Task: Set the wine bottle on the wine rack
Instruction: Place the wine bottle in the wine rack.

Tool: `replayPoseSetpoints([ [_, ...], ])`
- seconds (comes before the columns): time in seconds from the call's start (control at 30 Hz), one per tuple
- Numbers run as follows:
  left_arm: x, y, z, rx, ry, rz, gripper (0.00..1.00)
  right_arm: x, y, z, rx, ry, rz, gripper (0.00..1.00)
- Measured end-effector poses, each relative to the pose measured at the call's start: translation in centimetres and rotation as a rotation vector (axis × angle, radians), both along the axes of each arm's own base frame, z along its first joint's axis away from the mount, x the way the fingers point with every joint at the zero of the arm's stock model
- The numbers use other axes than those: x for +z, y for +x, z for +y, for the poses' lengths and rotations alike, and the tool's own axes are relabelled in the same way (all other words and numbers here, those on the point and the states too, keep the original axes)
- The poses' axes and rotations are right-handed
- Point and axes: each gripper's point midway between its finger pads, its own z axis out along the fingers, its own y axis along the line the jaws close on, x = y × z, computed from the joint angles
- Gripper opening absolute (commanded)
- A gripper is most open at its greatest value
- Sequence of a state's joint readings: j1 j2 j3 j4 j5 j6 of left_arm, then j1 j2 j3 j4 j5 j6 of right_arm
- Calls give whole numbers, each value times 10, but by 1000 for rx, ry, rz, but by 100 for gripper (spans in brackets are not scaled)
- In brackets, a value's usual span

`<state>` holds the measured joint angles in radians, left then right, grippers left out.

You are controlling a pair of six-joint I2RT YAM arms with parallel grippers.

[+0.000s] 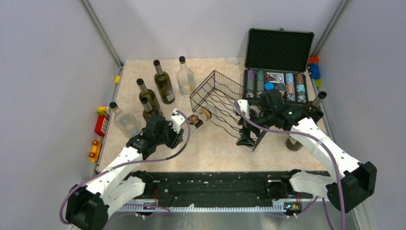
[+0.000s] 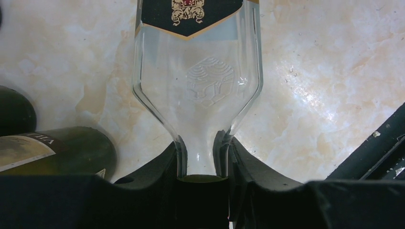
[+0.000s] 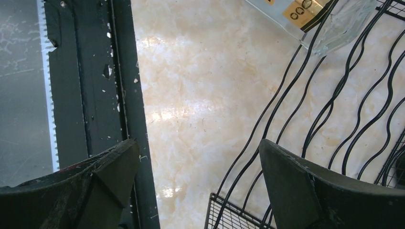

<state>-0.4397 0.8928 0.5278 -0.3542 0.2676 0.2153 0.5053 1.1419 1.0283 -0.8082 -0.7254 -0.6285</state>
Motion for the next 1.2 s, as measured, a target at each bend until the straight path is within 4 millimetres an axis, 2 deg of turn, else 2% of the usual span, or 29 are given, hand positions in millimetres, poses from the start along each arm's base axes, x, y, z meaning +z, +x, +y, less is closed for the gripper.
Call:
replayPoseSetpoints([
  [0.37, -10, 11, 4, 34, 7, -47, 0, -3, 2, -1, -8, -13, 0, 99],
  [0.8, -33, 41, -2, 69, -20, -144, 0, -7, 5, -2, -14, -28, 2, 99],
  [1.2, -40, 68, -18, 109, -66, -105, 0, -12, 7, -3, -18, -45, 8, 99],
])
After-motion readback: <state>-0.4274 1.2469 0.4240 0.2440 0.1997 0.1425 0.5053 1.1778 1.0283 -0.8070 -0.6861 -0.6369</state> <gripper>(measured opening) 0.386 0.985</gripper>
